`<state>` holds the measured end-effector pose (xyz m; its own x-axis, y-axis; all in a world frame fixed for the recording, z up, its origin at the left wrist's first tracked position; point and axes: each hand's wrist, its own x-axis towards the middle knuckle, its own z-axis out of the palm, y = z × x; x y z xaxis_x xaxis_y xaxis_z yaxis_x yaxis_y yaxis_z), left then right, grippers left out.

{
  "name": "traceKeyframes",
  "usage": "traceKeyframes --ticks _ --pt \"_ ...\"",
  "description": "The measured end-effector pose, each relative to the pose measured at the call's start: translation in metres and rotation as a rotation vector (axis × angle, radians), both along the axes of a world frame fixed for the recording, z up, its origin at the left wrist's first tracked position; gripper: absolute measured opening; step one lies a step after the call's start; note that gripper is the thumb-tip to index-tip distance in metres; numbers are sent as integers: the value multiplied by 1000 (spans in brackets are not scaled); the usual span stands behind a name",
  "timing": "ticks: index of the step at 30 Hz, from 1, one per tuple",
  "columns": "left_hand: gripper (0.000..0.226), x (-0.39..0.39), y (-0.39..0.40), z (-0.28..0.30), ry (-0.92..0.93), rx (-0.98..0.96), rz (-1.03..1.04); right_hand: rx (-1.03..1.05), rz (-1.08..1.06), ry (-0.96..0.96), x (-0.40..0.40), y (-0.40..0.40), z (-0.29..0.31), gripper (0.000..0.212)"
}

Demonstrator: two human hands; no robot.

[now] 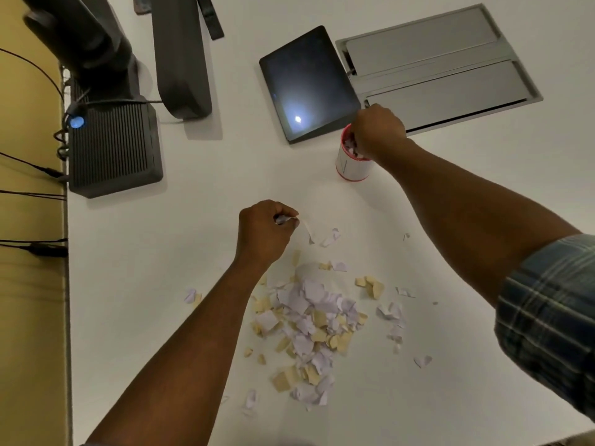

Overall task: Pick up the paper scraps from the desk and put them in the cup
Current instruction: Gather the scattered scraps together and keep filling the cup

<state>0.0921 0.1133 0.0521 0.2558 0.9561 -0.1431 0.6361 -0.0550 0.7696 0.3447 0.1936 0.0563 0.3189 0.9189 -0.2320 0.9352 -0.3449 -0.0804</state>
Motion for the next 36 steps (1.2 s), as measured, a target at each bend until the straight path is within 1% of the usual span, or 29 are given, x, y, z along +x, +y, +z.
traceKeyframes --ticks 3,6,9,12,15,18,20,21,22,24,26,27,29,32,34,36 --pt "11 -2 2 2 30 19 11 -62 -4 -49 -5 8 -7 33" --pt "12 -2 3 4 51 22 23 -122 -31 -24 -7 14 -12 23" --pt "11 2 3 7 45 21 26 -167 -8 6 -8 16 -11 22" --pt "11 8 6 11 33 23 18 -253 40 51 -6 16 -3 28" --pt "10 18 12 15 32 26 2 -262 144 77 -2 12 10 33" --pt "11 36 24 20 38 46 -4 -200 223 43 3 2 26 40" --pt "10 51 35 25 39 95 7 -107 231 32 7 -5 35 41" --pt "9 59 40 28 43 133 12 -32 222 37 9 -10 39 38" --pt "8 68 47 31 55 183 11 63 192 55 13 -16 41 34" --pt "8 86 61 35 113 308 -14 300 19 202 21 -33 41 25" --pt "10 106 76 37 169 427 -49 485 -150 343 25 -55 38 24" --pt "11 116 83 38 184 474 -77 533 -212 379 25 -67 34 26" --pt "14 138 91 36 206 561 -168 575 -285 400 23 -88 22 28" --pt "20 167 93 28 306 673 -362 579 -311 421 17 -117 -2 28" --pt "26 180 91 20 381 690 -475 554 -318 444 14 -135 -20 28" --pt "24 191 91 10 453 692 -560 534 -349 465 14 -152 -37 32"
